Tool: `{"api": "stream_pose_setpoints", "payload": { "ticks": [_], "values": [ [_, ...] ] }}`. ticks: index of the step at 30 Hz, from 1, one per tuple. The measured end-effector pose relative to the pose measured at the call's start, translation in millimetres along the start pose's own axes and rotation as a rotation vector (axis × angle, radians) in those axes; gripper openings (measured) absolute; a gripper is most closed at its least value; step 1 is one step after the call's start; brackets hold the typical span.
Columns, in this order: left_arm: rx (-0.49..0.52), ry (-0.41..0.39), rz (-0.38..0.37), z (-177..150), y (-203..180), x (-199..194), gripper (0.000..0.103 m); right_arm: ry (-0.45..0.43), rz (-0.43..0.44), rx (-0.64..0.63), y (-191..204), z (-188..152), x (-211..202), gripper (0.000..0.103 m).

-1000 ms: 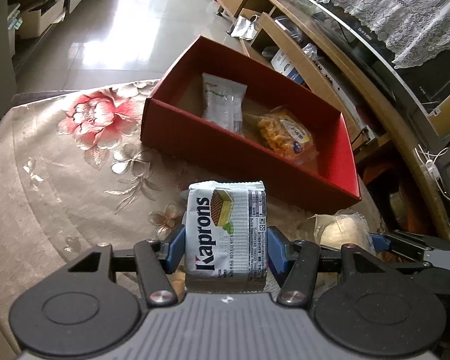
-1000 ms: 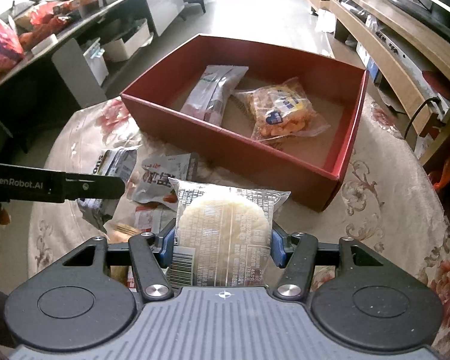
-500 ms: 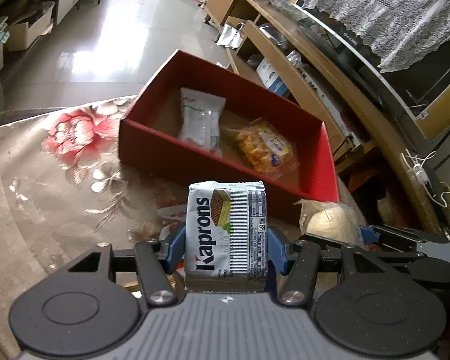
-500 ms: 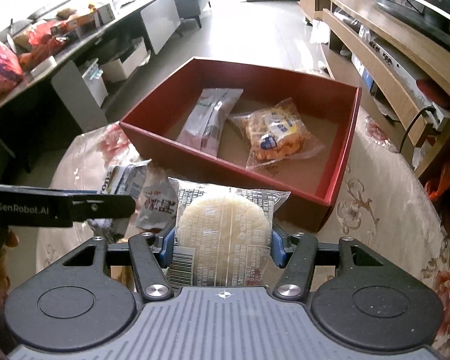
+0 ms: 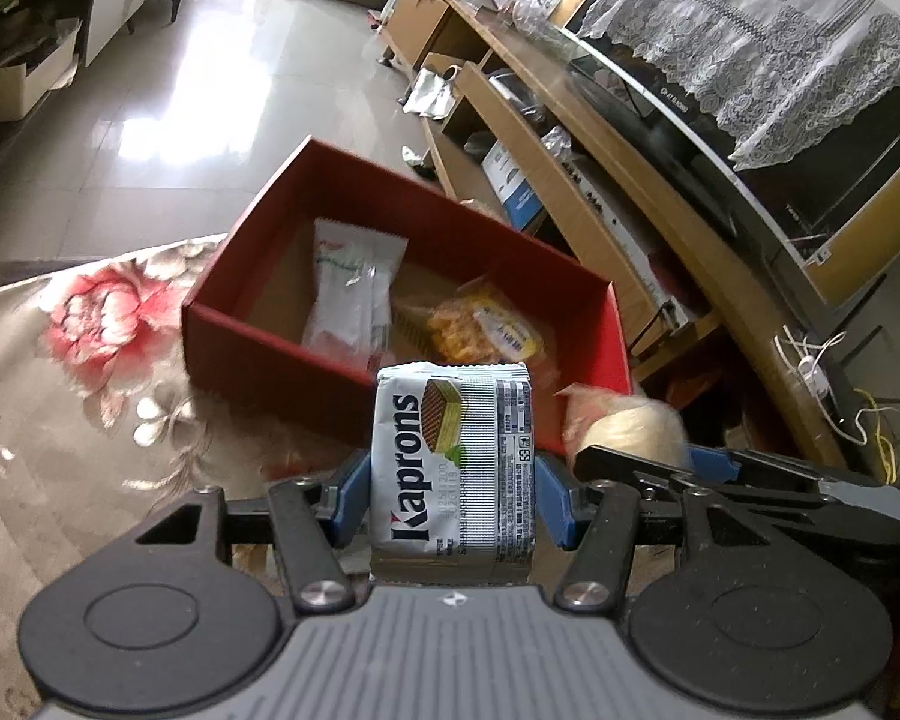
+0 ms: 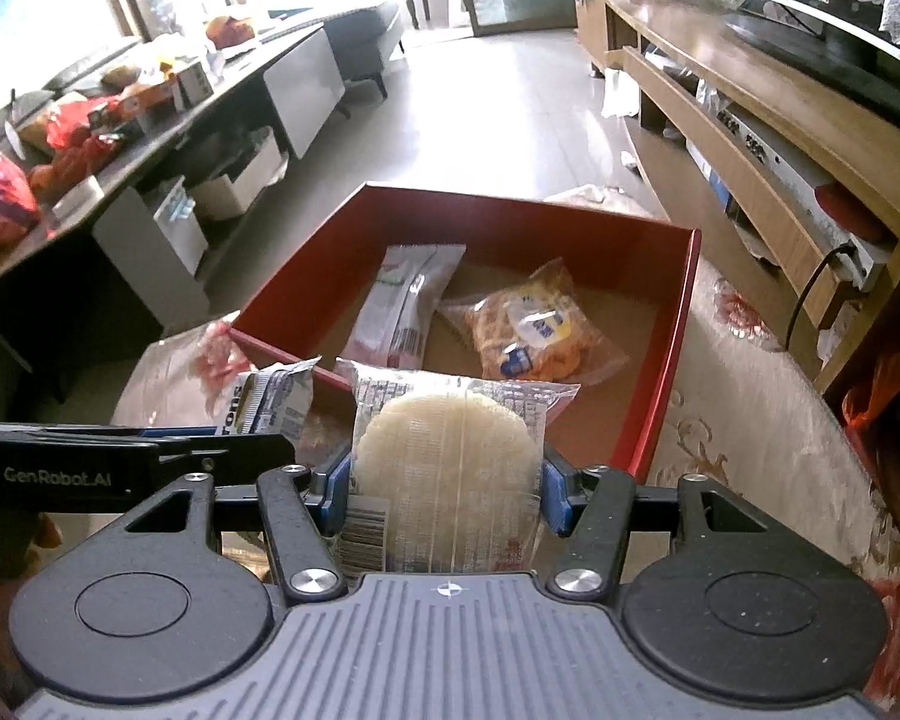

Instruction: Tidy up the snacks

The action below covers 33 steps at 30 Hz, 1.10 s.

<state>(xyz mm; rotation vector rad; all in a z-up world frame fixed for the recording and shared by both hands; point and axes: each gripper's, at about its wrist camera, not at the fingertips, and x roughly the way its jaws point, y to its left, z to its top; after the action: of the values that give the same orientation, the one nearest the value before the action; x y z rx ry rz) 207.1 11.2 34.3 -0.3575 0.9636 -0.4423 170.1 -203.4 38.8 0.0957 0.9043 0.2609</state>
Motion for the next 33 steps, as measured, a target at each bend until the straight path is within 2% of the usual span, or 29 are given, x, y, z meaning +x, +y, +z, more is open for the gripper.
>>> {"api": "stream_pose_setpoints", "payload": {
  "ticks": [4,6,9,11,14,17,21,24,28,30,33],
  "values": [
    [0.007,-0.011,0.002,12.4,-5.2,7.2,0.059,-0.018,0.002,0.010,-1.5,8.9,1.5,0.065],
    [0.007,-0.015,0.002,20.0,-7.2,12.8,0.059,-0.031,0.009,0.021,-4.4,14.4,1.9,0.054],
    [0.006,-0.015,0.021,28.5,-6.9,24.3,0.059,-0.042,0.027,0.051,-11.1,22.6,4.9,0.049],
    [-0.011,0.001,0.027,28.2,-2.4,29.0,0.058,-0.036,-0.008,0.048,-14.0,24.4,13.3,0.050],
    [-0.019,0.001,0.034,25.7,5.5,24.6,0.056,0.029,-0.040,0.008,-15.4,12.9,22.4,0.052],
    [-0.038,-0.013,0.043,21.9,17.4,12.5,0.056,0.078,-0.055,-0.095,-1.5,-4.2,24.8,0.071],
    [-0.037,0.002,0.075,12.2,32.3,5.7,0.056,0.133,0.015,-0.112,17.7,-12.2,34.9,0.073],
    [-0.017,0.025,0.086,7.9,32.1,11.6,0.056,0.141,0.000,-0.113,22.2,-6.3,38.7,0.075],
    [0.068,0.048,0.093,5.4,12.6,15.8,0.064,0.111,-0.028,-0.020,5.8,1.8,31.4,0.077],
    [0.032,0.043,0.094,4.5,15.6,11.4,0.064,0.107,-0.018,0.048,-6.7,-1.1,28.3,0.081],
    [-0.045,0.020,0.136,2.6,29.8,0.4,0.064,0.129,0.038,0.149,-16.6,-6.8,32.4,0.082]
  ]
}}
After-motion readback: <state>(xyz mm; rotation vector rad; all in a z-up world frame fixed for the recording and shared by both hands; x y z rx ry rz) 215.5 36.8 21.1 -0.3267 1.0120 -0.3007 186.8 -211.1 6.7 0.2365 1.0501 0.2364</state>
